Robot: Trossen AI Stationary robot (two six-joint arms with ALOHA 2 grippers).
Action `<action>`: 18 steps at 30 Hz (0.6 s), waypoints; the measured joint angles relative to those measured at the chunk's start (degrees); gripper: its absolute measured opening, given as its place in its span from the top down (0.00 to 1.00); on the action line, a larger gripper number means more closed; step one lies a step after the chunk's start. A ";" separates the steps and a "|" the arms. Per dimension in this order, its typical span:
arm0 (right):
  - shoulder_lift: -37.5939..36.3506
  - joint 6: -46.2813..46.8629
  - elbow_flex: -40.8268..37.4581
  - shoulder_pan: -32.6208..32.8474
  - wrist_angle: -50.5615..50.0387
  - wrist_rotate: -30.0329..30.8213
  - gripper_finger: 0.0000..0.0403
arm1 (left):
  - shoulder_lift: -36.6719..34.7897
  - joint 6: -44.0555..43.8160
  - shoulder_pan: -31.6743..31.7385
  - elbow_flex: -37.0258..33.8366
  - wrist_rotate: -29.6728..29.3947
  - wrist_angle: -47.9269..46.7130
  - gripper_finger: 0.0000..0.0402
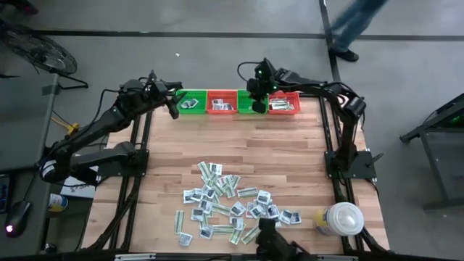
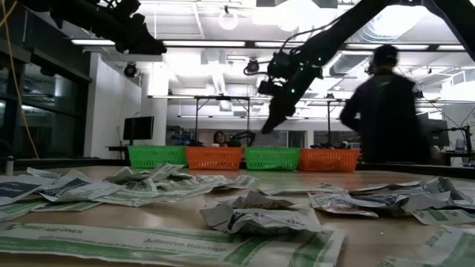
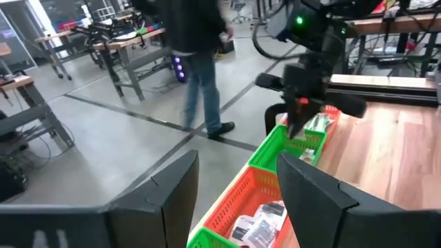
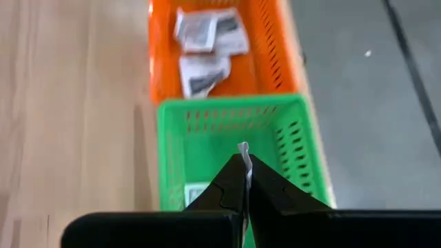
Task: Pick & Place First Aid Supplies
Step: Put the orange ointment pack in the right green bin
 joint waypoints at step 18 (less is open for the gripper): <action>0.55 -3.97 0.00 0.15 -4.36 0.66 0.90 | 0.00 0.02 -0.15 0.00 0.30 -0.87 0.52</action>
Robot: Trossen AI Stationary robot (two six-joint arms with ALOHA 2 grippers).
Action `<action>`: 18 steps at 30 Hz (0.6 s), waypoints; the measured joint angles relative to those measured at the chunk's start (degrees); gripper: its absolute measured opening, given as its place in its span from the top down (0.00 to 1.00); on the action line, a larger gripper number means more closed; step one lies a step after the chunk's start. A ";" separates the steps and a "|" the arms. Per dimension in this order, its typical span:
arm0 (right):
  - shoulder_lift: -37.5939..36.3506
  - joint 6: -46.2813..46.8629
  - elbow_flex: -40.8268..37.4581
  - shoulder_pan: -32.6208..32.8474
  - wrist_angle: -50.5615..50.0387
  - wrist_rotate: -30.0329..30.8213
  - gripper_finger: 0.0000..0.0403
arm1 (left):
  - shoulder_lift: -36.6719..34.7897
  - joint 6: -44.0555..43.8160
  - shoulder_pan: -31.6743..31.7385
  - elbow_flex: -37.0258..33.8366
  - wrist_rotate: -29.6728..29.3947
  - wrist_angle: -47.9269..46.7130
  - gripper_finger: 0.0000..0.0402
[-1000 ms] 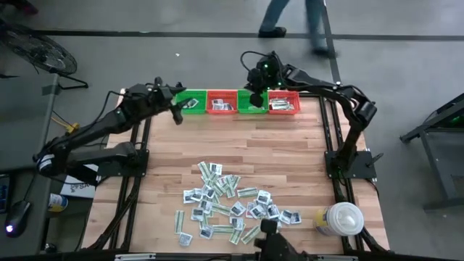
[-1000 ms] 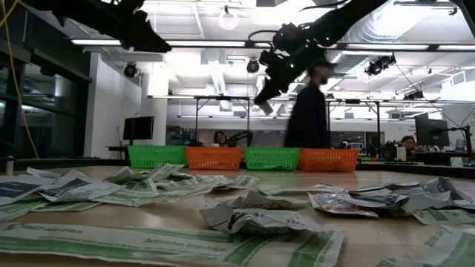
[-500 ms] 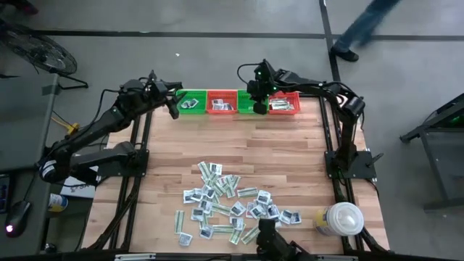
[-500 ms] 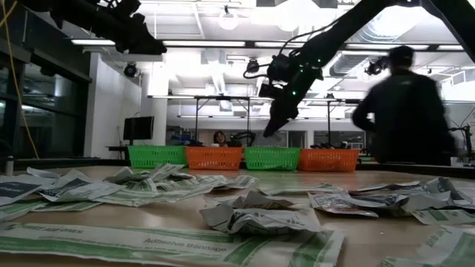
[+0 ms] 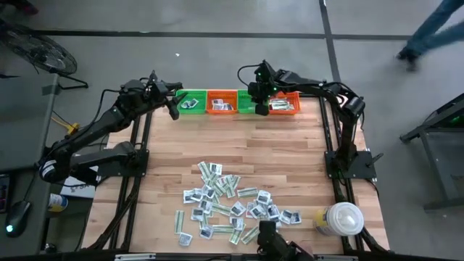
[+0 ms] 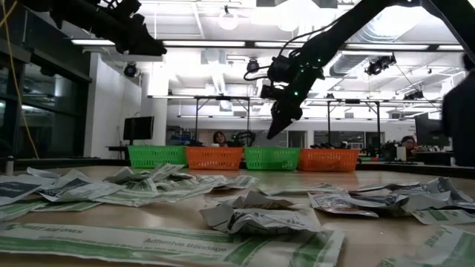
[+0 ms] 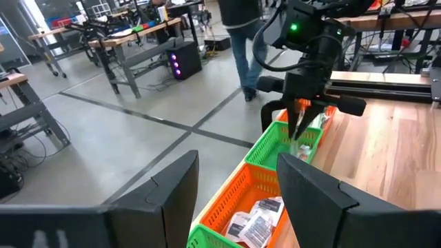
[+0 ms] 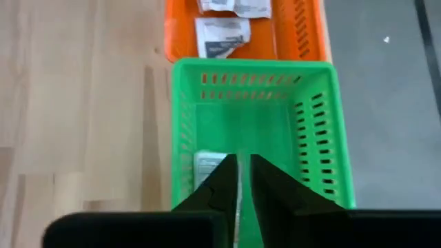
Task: Pick & Place First Aid Supplies
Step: Put the orange ointment pack in the right green bin, then put the green bandage pack in the right orange bin
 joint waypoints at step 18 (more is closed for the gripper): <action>-2.62 14.41 0.00 1.63 -0.09 -0.75 0.71 | 0.00 0.04 0.00 0.04 5.95 -2.84 0.52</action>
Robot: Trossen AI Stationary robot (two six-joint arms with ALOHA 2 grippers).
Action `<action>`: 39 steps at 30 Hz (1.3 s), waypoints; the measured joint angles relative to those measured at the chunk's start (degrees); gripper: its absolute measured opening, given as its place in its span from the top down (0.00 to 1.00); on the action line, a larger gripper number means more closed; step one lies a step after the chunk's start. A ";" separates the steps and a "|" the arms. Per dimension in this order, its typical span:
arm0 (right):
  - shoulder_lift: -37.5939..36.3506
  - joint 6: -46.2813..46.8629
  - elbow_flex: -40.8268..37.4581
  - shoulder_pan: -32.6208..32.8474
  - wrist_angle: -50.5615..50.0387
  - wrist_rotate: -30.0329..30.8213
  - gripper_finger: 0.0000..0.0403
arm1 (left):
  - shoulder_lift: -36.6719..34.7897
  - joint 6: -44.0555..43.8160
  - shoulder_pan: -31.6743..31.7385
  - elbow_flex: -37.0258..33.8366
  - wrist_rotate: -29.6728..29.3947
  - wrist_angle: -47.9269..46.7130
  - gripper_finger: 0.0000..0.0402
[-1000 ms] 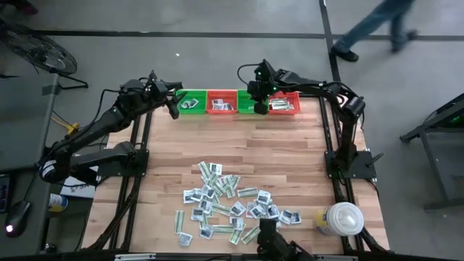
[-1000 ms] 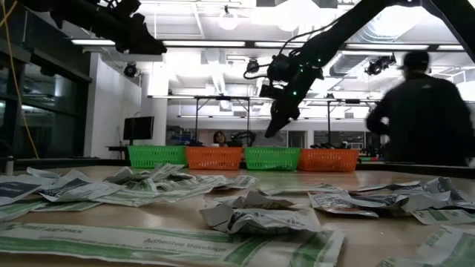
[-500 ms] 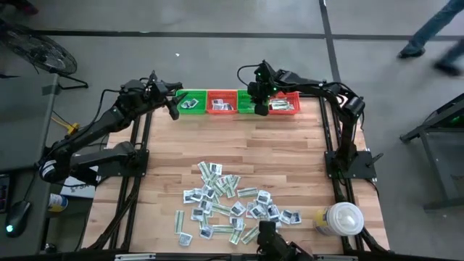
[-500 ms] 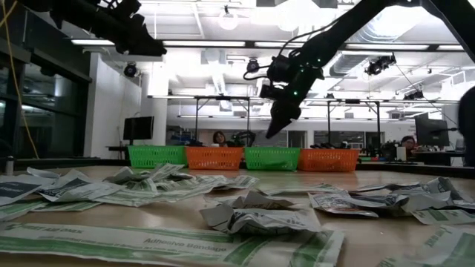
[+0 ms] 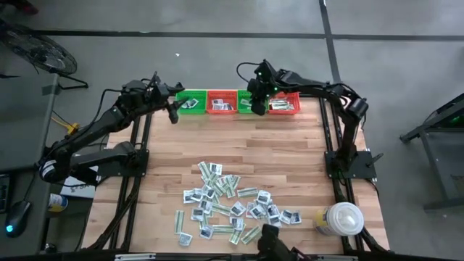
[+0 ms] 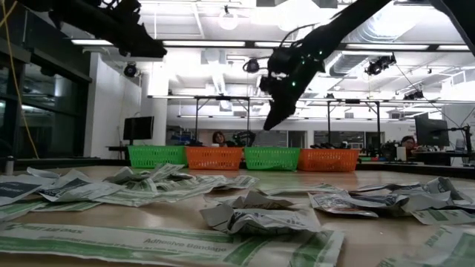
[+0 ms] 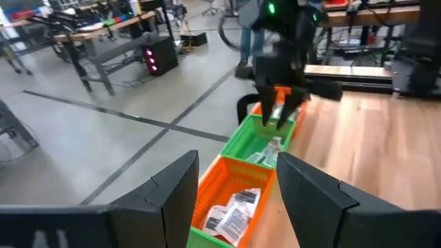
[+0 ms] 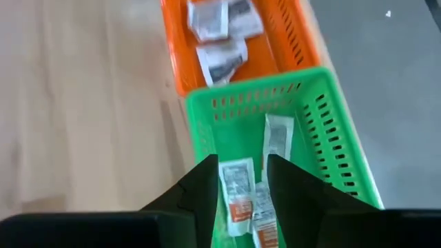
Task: Pick & Place First Aid Supplies
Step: Put the green bandage pack in the right orange bin
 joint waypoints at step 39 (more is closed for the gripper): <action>-8.67 17.12 0.02 20.54 -9.99 8.42 0.71 | 0.11 13.02 -3.94 -1.26 16.43 -28.61 0.52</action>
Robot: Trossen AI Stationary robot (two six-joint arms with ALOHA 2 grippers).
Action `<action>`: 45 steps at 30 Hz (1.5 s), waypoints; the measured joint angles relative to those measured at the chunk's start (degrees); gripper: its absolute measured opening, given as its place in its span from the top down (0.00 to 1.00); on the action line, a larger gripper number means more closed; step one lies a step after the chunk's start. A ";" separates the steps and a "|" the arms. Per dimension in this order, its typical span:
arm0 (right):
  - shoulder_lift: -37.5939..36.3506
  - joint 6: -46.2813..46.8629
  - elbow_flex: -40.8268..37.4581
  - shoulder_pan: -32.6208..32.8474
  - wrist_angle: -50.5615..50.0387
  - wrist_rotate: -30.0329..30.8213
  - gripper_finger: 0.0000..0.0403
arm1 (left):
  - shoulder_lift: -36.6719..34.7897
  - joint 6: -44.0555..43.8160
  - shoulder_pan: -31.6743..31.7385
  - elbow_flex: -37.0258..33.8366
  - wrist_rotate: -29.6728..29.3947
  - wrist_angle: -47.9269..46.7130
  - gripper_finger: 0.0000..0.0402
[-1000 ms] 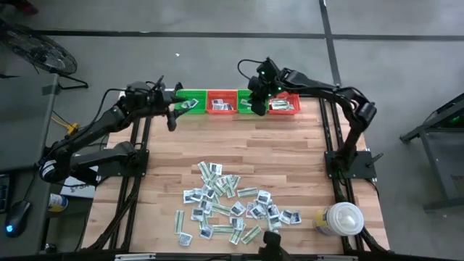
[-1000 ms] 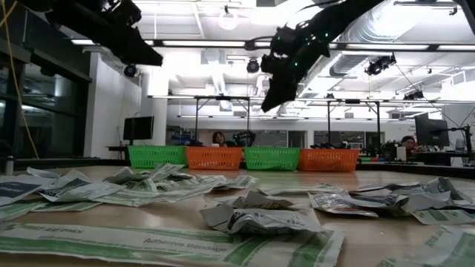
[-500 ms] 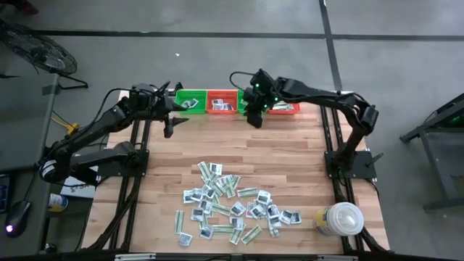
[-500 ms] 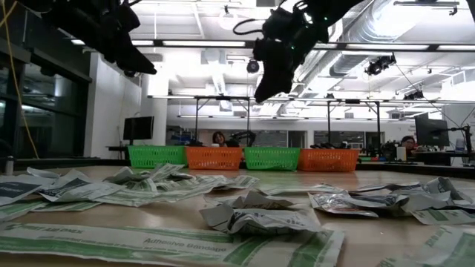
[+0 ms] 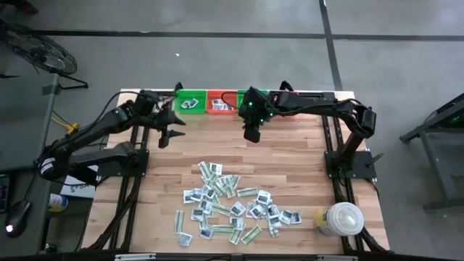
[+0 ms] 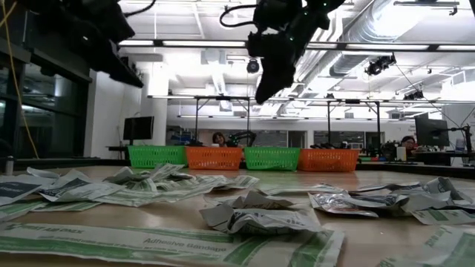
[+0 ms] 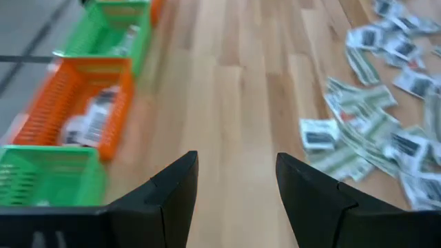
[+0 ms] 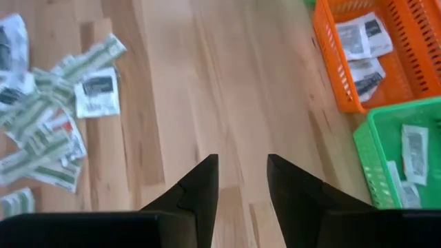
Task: Pick & Place First Aid Supplies
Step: Put the green bandage pack in the right orange bin
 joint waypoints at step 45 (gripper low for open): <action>-37.71 4.50 -27.39 -1.97 -2.29 9.06 0.71 | 43.92 -47.43 -39.66 6.95 -30.85 5.20 0.52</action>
